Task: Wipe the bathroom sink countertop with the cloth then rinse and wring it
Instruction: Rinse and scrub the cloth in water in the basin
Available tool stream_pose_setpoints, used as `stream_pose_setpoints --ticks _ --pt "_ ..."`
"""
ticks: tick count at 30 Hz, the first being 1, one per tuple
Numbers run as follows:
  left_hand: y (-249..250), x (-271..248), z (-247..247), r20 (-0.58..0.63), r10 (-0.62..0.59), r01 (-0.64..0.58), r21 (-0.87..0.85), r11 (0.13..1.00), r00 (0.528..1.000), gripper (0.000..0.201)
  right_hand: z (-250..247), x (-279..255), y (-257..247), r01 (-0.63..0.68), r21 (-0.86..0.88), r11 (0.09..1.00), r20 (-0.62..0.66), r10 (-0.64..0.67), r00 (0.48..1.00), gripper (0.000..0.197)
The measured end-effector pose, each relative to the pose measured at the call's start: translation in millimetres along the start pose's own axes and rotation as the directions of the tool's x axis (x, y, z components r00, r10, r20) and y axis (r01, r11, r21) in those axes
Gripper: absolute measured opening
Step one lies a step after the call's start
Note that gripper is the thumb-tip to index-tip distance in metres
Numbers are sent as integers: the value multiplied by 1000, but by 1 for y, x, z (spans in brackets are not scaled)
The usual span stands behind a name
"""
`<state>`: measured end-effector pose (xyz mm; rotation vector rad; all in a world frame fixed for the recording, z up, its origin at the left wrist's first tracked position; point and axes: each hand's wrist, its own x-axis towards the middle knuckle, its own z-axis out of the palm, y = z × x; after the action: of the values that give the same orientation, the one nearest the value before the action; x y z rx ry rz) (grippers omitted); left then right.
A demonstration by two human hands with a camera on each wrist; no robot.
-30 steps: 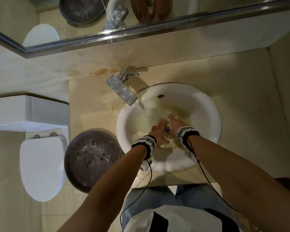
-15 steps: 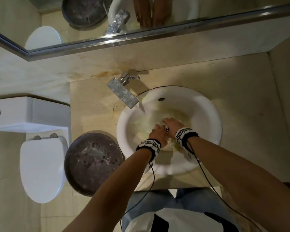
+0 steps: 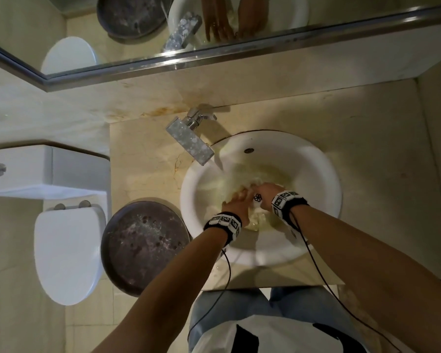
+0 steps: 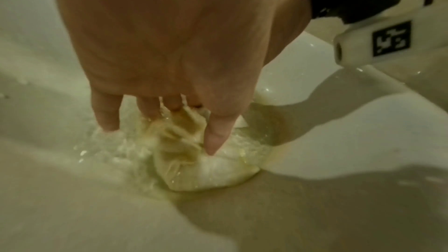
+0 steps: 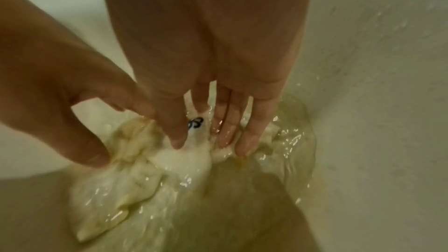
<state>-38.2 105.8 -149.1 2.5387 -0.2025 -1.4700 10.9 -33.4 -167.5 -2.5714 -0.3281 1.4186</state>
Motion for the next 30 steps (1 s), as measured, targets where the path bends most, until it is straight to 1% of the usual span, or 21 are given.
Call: stream_pose_setpoints --ticks 1,2,4,6,7,8,9,11,12,13,15,17,20,22,24,27,28,30 --pt "-2 1 -4 14 9 -10 22 1000 1000 105 4 11 6 13 -10 1000 36 -13 999 54" --pt "-3 1 -8 19 23 -23 34 999 1000 100 2 10 7 29 -17 999 52 -28 998 56" --pt "-3 -1 -19 -6 59 -59 54 997 998 85 -12 -10 1 59 -66 996 8 -59 998 64" --pt "-5 -4 -29 -41 113 -109 75 991 993 65 -14 -21 5 88 -190 978 -45 -99 994 73" --pt "-8 -4 -32 -43 134 -130 80 988 990 59 -13 -24 9 104 -244 964 -39 -117 992 76" --pt "-10 -4 -34 -21 144 -141 90 986 989 57 -9 -25 13 114 -279 954 -2 -119 993 81" --pt "-11 -3 -35 15 143 -144 108 984 990 58 -5 -24 18 121 -298 947 41 -114 993 91" --pt "-13 -4 -33 87 100 -113 149 982 991 63 -1 -27 22 143 -335 931 142 -101 985 113" --pt "-13 -5 -32 102 71 -87 161 983 992 65 0 -28 21 147 -366 919 175 -87 981 122" --pt "-12 -6 -29 112 51 -71 178 981 992 67 2 -31 19 140 -394 908 193 -68 979 127" --pt "-11 -4 -21 128 42 -69 214 974 991 72 0 -42 11 143 -437 888 212 -53 976 130" --pt "-8 -3 -19 118 52 -80 245 966 992 73 -7 -49 6 156 -440 884 203 -71 977 126" --pt "-3 -10 -28 103 46 -73 276 958 994 59 -16 -54 7 216 -475 853 221 -122 968 104" --pt "-6 -6 -28 104 71 -99 289 952 992 52 -15 -50 13 229 -513 827 224 -128 966 93" --pt "-10 -6 -29 140 63 -102 295 950 988 52 -13 -45 16 216 -544 811 213 -116 970 89" --pt "-13 -8 -23 197 58 -108 256 961 979 55 -10 -39 12 168 -540 825 167 -90 982 86" --pt "-11 -9 -22 198 57 -108 255 961 979 56 -11 -39 9 157 -541 826 158 -84 984 82" --pt "-8 -12 -22 182 57 -104 259 960 982 55 -15 -41 2 182 -529 829 163 -112 980 76"
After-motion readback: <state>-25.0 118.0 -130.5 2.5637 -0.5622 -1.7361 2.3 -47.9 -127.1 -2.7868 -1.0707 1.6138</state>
